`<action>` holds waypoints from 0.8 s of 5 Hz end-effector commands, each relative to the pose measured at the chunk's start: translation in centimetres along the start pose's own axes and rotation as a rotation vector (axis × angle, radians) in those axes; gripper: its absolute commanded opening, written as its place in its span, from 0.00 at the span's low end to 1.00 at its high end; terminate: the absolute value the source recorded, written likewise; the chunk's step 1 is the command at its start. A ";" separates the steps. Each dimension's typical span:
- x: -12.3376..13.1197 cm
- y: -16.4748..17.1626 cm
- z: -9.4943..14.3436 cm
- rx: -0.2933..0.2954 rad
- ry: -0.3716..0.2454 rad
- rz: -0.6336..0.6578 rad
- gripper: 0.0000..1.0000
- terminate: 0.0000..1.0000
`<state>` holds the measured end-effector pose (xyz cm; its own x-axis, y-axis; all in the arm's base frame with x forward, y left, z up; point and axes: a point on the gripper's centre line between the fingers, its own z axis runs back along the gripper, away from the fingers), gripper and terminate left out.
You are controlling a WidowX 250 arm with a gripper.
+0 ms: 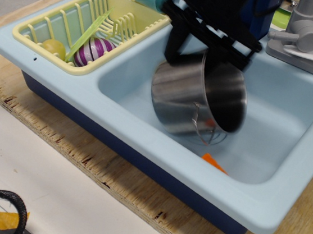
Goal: Flip pot upright which is in sink
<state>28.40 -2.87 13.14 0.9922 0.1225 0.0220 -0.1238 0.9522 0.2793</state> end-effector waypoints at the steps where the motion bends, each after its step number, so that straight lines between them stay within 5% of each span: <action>1: 0.3 0.6 0.9 -0.149 -0.089 0.036 0.00 0.00; 2: 0.6 1.2 0.9 -0.191 -0.120 0.032 0.00 0.00; 3: 0.8 2.3 0.8 -0.212 -0.155 0.032 1.00 0.00; 4: 0.8 2.3 0.8 -0.212 -0.155 0.032 1.00 0.00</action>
<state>28.82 -0.90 13.39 0.9830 0.1204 0.1387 -0.1322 0.9880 0.0798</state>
